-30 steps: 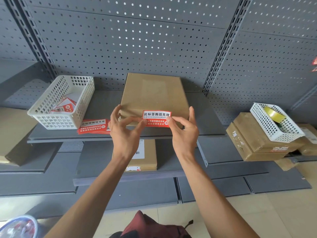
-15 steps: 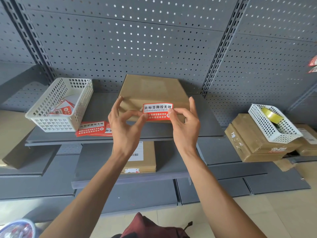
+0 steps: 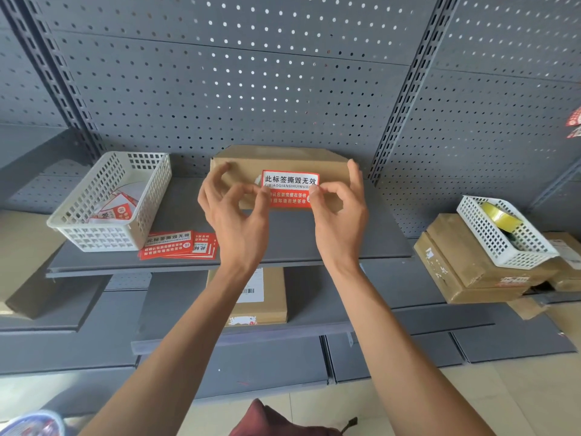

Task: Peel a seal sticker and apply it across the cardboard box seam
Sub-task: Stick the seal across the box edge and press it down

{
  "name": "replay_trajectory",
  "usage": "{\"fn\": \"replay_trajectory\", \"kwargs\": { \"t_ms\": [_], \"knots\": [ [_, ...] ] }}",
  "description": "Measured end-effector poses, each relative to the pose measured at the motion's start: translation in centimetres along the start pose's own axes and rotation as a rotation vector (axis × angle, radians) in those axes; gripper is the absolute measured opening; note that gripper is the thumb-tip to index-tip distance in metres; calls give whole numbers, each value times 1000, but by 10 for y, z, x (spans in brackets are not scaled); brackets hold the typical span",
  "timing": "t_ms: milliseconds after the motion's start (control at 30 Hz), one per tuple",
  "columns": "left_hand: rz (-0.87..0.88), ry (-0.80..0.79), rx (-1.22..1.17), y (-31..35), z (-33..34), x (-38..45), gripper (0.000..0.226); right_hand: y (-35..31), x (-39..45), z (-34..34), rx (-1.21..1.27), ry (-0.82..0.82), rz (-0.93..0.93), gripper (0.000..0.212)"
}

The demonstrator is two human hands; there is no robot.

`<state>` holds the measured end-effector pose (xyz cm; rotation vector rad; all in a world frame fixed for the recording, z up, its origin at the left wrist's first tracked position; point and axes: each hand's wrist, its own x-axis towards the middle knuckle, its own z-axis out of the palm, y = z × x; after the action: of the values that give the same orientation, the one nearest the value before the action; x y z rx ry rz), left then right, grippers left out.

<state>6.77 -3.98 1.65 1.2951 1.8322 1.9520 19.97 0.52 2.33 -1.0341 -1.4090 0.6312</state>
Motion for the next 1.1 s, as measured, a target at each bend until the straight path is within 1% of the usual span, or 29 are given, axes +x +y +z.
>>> {"fn": "replay_trajectory", "kwargs": {
  "t_ms": [167,533,867,1100],
  "knots": [
    [65,52,78,0,6,16,16,-3,15,5,-9,4,-11,12],
    [49,133,136,5,17,29,17,7,29,20,-70,88,-47,12],
    [60,159,195,2,25,34,20,14,40,23,-195,155,-131,13],
    [59,163,224,2,28,35,19,13,43,25,-243,188,-127,13]
  ]
}}
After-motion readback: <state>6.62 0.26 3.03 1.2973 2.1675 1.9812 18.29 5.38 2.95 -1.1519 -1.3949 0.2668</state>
